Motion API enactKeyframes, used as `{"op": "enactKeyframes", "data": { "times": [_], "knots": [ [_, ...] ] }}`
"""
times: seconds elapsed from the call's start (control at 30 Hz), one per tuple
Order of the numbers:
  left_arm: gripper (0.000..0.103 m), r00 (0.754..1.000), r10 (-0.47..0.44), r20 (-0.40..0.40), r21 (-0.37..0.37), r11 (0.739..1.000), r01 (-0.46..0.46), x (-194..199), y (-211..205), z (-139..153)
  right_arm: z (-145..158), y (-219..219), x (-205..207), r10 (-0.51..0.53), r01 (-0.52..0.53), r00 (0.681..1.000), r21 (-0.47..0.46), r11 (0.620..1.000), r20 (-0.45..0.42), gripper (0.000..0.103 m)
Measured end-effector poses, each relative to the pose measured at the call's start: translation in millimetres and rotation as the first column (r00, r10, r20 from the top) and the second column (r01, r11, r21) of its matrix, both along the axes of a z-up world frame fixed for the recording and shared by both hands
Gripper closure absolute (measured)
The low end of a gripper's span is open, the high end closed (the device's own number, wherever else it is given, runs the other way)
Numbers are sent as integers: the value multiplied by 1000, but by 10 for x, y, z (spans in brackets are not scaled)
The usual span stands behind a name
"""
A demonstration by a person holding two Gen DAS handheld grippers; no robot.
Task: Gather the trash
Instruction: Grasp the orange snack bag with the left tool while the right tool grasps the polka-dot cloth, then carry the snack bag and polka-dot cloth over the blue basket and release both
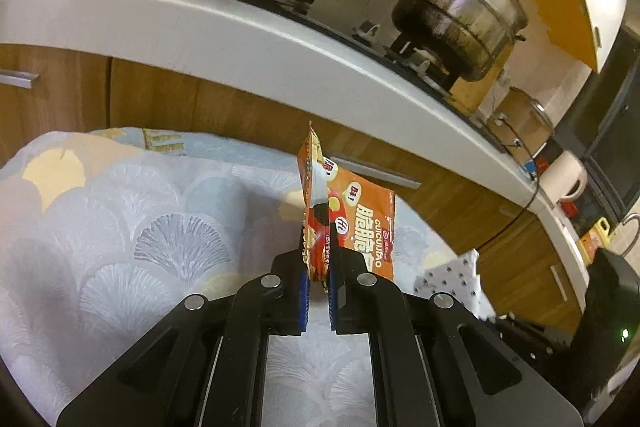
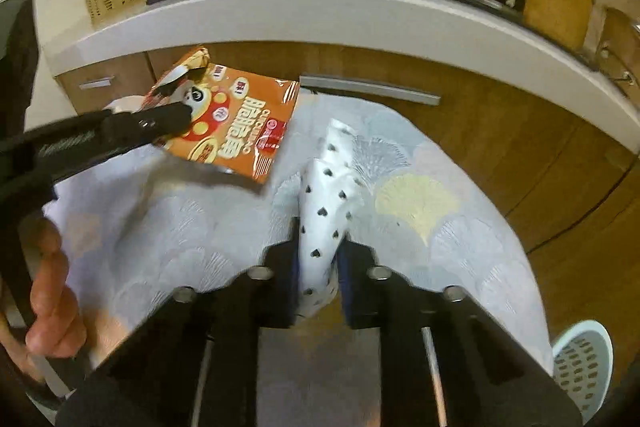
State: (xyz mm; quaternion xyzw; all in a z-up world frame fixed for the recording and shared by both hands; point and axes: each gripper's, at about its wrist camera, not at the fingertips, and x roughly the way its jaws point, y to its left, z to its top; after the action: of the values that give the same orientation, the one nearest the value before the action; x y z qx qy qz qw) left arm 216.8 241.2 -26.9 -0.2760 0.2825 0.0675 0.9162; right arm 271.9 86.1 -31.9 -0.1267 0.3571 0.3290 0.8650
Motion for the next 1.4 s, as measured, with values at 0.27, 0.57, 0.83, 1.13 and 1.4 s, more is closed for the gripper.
{"op": "enactKeyframes", "data": {
  "times": [0.27,0.57,0.83,1.13,1.4],
  "knots": [
    [98,987,-137,81,-14,990,138,-169,-378,296,399,-779,-297,-111,105,991,80,991,74,94],
    [98,936,-331,116,67,943,325,-338,-1348,620,545,-1889,-510,-284,278,959,174,945,8,94],
    [98,886,-456,86,104,888,447,-291,-2136,676,499,-2913,-740,-440,436,898,212,875,-31,94],
    [98,833,-553,-31,124,824,552,-115,-2935,388,219,-3638,-754,-527,541,841,241,806,-125,94],
    [98,793,-598,-114,108,786,609,39,-3371,106,-50,-3710,-664,-557,573,819,148,806,-139,91]
  ]
}}
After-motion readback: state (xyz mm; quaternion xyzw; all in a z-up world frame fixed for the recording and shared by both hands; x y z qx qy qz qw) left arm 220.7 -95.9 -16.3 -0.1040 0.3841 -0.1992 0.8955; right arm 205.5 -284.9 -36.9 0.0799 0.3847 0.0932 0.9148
